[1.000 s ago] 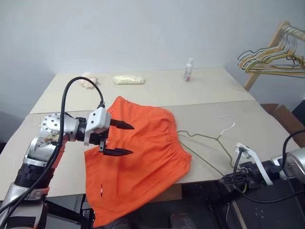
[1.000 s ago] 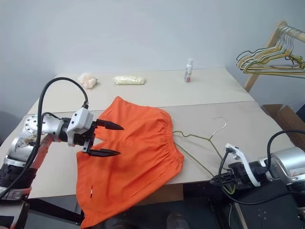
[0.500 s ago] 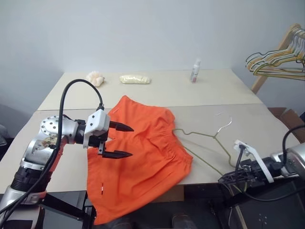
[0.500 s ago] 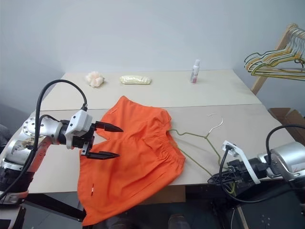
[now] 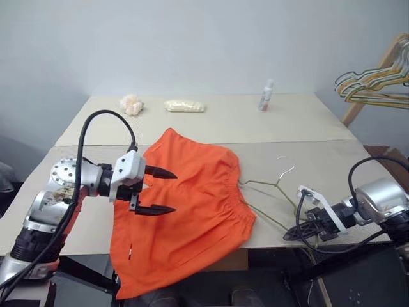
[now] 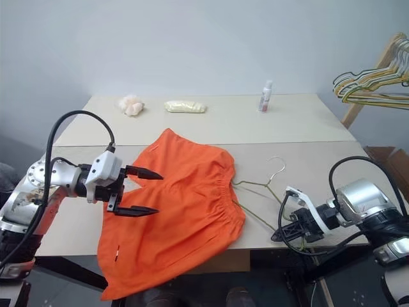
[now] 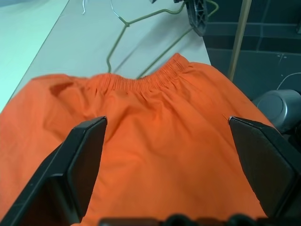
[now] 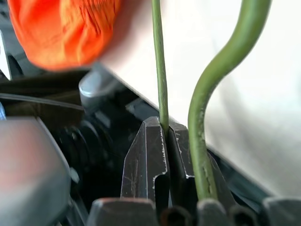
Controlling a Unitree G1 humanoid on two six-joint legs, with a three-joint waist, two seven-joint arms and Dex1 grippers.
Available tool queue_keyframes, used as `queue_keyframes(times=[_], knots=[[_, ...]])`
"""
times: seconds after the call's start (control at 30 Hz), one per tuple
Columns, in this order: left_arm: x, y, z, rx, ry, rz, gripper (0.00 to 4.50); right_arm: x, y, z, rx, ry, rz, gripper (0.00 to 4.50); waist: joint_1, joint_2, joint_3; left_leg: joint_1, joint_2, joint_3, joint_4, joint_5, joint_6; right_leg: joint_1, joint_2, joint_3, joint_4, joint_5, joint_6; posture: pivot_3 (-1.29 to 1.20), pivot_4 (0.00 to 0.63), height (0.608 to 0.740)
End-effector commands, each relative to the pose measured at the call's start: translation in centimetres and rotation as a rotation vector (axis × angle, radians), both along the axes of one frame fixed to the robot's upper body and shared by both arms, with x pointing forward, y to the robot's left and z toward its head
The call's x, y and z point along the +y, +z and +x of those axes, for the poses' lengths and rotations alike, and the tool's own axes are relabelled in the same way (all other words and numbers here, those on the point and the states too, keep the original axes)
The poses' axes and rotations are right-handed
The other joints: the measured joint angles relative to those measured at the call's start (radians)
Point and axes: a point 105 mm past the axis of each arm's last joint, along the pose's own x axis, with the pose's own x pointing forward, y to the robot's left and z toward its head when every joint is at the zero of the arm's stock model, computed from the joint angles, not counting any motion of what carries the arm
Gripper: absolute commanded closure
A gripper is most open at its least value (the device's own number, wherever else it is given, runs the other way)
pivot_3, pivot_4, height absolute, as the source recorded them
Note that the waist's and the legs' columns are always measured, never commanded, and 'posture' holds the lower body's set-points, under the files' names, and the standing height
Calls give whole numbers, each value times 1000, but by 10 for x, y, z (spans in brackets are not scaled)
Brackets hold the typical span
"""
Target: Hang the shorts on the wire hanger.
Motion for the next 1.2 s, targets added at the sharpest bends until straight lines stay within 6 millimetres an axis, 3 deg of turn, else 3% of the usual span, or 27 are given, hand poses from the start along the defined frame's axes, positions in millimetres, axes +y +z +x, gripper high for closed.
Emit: queue_keyframes(times=[0.03, 0.2, 0.3, 0.73, 1.07, 1.13, 1.2], knots=[[0, 13, -1, -70, -3, 2, 14, 6, 17, 17, -68, -19, 49, 4500, 3, 0, 0, 0, 0, 0, 0, 0, 0, 0, 0, 0, 0, 0, 0, -73, 0, 740], [1, 13, -1, -79, 4, 3, 14, 19, 12, 30, -59, -58, 107, 4500, 8, 0, 0, 0, -1, 0, 0, 0, 0, 0, 0, 0, 0, 0, 0, -59, 0, 740], [1, 13, -1, -83, 9, 4, 14, 29, 14, 28, -51, -21, 175, 4500, 11, 0, 0, 0, -1, 0, 0, 0, 0, 0, 0, 0, 0, 0, 0, -54, 0, 740], [1, 10, -4, -89, 14, 9, 14, 43, 10, 48, -9, -104, 291, 4500, 18, 0, 0, 0, -2, 1, 0, 0, 0, 0, 0, 0, 1, 0, 0, -34, 0, 740], [5, 10, -5, -95, 15, 18, 14, 46, 18, -13, 73, 204, 287, 4500, 47, 0, 0, -2, -2, 0, 0, 0, 0, -2, 0, -1, 1, 0, 0, -25, 0, 740], [5, 9, -5, -94, 15, 17, 14, 47, 15, -16, 76, 207, 265, 4500, 47, 0, 0, -2, -2, 1, 0, 0, 0, -2, 0, -1, 1, 0, 0, -30, 0, 740], [5, 7, -5, -95, 14, 17, 14, 46, 10, -4, 65, 137, 248, 4500, 47, 0, 0, -2, -2, 1, 0, 0, 0, -2, 1, -1, 0, 0, 0, -33, 0, 740]])
